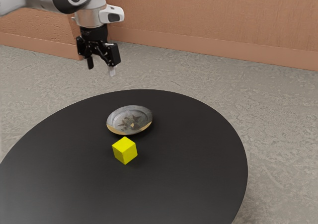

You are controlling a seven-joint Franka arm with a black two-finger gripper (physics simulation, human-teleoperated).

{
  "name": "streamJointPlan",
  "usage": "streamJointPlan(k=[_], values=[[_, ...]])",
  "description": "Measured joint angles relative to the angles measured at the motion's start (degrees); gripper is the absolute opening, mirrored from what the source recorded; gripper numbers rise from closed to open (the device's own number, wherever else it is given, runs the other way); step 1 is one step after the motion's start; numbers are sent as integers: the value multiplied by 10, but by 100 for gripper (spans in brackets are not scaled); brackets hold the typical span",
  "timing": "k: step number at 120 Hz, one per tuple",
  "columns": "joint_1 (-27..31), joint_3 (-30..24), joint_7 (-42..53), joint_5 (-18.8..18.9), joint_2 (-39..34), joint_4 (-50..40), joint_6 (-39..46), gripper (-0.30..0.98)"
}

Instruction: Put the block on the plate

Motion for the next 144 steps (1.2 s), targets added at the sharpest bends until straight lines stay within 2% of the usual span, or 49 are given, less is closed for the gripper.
streamJointPlan(k=[31,48,78,112,144], values=[[-3,0,-7,-4,7,1,9,69],[-3,-1,-6,-5,43,-17,25,69],[-3,1,17,-4,67,-95,93,69],[-2,13,36,-3,149,-88,161,69],[-4,14,50,-18,149,-130,211,69]])
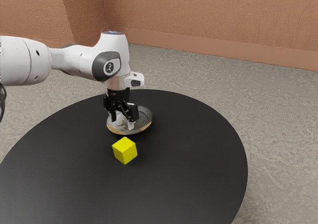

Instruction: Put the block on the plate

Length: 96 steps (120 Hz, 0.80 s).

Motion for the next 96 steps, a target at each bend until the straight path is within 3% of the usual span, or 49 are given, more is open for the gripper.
streamJointPlan(k=[52,96], values=[[0,0,18,-9,44,-29,59,69],[0,-2,27,-19,35,-64,84,69]])
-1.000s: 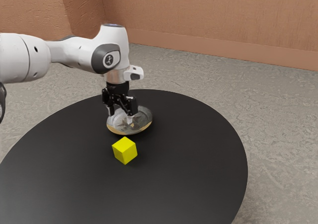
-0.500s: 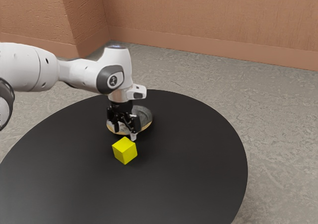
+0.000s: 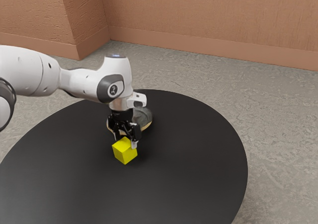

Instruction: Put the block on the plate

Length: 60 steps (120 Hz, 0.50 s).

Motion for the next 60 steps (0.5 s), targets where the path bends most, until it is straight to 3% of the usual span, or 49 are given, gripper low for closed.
streamJointPlan(k=[60], values=[[0,11,8,2,27,-10,24,68]])
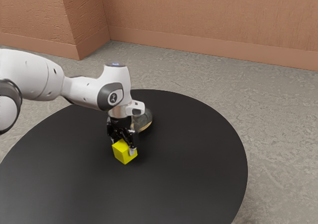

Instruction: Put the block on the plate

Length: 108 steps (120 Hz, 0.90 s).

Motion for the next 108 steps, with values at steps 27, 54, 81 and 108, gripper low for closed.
streamJointPlan(k=[27,54,81,108], values=[[0,0,2,0,2,0,4,53],[0,0,3,0,-1,1,3,40],[-1,-4,3,2,-52,4,-13,38],[-3,-10,2,4,-94,27,-45,39]])
